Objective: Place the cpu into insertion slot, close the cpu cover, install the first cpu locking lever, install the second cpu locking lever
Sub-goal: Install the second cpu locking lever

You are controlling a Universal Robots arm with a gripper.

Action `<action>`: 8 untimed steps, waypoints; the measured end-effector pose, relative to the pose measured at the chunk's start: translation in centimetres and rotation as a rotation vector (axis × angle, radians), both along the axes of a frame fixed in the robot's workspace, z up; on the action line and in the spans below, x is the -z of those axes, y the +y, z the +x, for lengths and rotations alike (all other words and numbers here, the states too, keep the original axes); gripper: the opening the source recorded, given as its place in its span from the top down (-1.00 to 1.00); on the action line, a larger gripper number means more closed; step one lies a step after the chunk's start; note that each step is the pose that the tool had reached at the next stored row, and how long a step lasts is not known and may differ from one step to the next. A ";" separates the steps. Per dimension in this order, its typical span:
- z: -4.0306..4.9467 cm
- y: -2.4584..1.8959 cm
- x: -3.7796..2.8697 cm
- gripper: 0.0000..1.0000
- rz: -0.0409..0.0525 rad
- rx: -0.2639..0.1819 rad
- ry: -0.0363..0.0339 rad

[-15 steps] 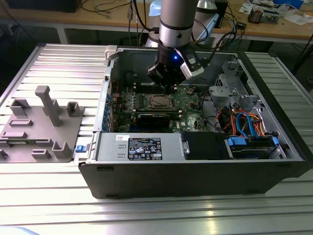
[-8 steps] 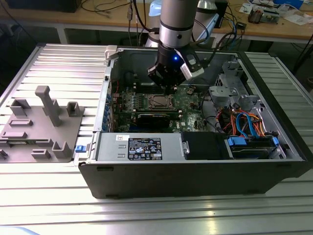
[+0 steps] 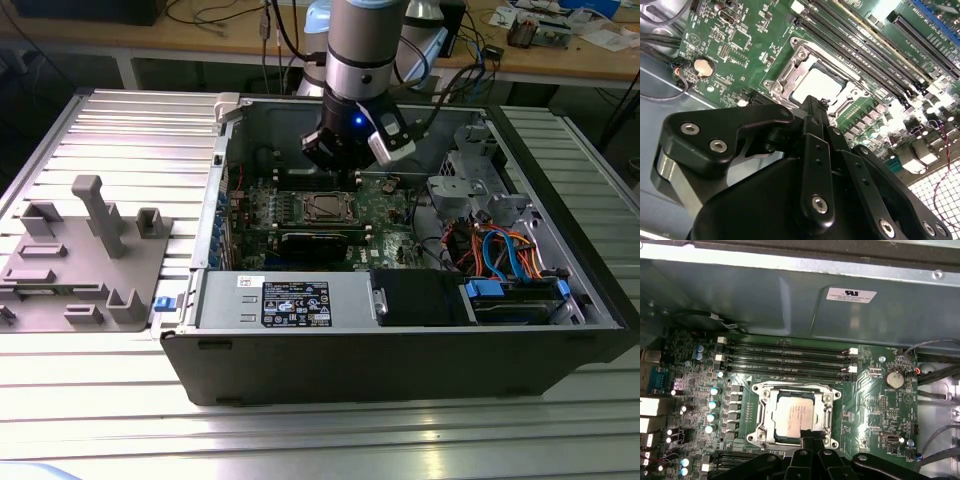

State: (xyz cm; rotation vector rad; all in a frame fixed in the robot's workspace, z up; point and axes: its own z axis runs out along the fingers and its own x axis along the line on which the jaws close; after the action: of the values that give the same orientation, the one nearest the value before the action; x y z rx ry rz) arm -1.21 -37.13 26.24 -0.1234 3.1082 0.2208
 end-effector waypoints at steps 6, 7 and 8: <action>0.00 -0.05 0.01 0.79 0.0209 0.000 -0.0001; 0.00 -0.06 0.01 0.79 0.0208 0.000 -0.0001; 0.00 -0.06 0.01 0.79 0.0206 0.000 0.0000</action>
State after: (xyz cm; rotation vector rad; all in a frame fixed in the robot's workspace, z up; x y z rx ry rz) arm -1.21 -37.19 26.22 -0.1229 3.1050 0.2527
